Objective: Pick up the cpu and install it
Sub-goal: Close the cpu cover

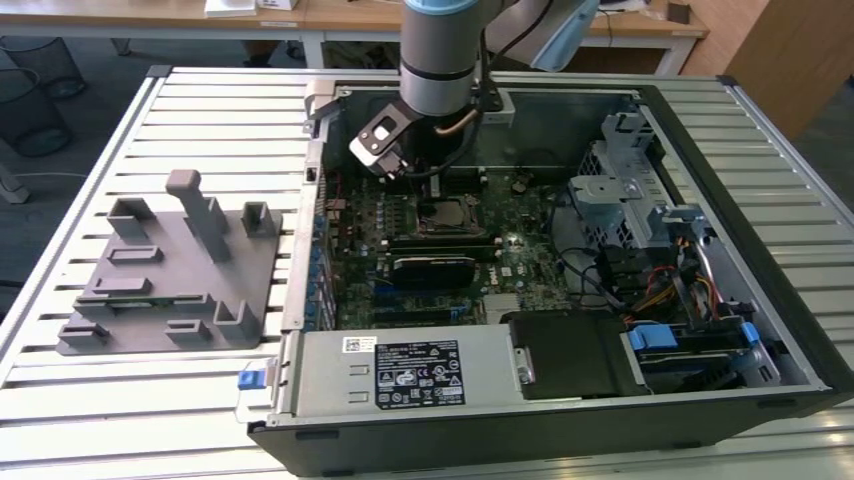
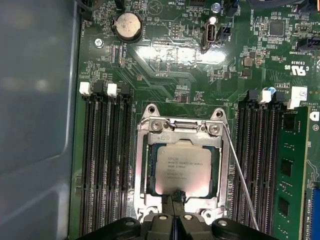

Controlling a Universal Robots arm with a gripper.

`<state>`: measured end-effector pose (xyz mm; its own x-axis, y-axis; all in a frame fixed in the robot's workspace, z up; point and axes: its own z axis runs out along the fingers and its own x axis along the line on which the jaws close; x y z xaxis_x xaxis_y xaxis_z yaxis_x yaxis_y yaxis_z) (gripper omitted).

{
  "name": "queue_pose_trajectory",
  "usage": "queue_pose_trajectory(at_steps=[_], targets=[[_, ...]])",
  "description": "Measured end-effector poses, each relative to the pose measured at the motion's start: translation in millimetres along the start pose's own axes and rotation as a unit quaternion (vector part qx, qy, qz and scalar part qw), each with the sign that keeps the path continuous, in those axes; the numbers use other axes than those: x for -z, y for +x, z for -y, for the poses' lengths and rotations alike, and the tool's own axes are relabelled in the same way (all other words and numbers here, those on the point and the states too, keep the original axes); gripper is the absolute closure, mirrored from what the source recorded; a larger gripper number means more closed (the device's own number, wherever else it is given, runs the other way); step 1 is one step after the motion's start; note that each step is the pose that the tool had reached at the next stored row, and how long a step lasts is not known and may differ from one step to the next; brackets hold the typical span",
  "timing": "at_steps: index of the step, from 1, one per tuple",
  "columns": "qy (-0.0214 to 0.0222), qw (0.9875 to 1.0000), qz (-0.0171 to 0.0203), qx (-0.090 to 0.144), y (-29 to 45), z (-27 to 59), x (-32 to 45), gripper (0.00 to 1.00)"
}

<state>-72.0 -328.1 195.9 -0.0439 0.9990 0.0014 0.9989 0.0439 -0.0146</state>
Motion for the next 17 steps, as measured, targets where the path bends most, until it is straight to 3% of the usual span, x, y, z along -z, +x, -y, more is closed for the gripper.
queue_pose_trajectory(at_steps=[4, 8, 17], targets=[[-0.001, 1.0, -0.0018, 0.0, 0.7, 0.2, 2.8, 0.89], [-0.0004, 1.0, -0.0005, 0.0, 0.3, 0.5, 11.4, 0.89], [-0.0004, 1.0, -0.0004, 0.0, -4.2, -0.7, 11.6, 0.89]])
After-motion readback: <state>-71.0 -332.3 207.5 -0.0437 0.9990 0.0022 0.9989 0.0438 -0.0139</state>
